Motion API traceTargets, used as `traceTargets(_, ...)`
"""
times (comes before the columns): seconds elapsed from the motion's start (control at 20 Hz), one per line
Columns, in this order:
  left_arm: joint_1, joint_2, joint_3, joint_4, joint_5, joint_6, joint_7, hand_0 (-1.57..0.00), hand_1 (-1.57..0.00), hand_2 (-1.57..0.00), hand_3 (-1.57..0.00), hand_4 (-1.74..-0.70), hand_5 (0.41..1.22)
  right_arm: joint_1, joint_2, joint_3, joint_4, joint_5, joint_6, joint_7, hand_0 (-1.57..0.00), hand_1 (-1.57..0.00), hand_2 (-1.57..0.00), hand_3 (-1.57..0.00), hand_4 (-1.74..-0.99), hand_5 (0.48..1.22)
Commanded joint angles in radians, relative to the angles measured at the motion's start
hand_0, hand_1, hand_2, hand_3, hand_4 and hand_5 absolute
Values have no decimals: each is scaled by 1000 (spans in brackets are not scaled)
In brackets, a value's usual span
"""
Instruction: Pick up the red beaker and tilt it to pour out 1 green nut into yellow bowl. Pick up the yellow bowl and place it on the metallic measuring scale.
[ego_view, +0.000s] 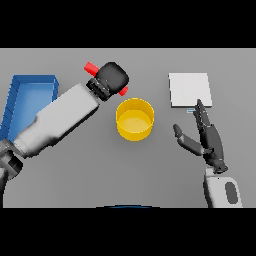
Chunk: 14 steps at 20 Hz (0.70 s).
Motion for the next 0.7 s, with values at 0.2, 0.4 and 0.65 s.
traceTargets(0.2,-77,-16,-115,25,-69,-6,-30,-1571,-1571,-1571,-1475,-1731,1221,-2,-6,3,7,19,-7,7,1,1,1,1,-1298,599)
traceTargets(0.4,-115,-30,-203,60,-125,16,-39,-1571,-1571,-1571,-1531,-1737,1221,4,-4,-2,5,12,-7,-3,1,1,1,1,-1290,604)
traceTargets(0.65,-180,-62,-320,91,-175,-31,-84,-1571,-1571,-1571,-1558,-1740,1221,-6,-10,1,17,28,-12,9,1,1,1,1,-1290,607)
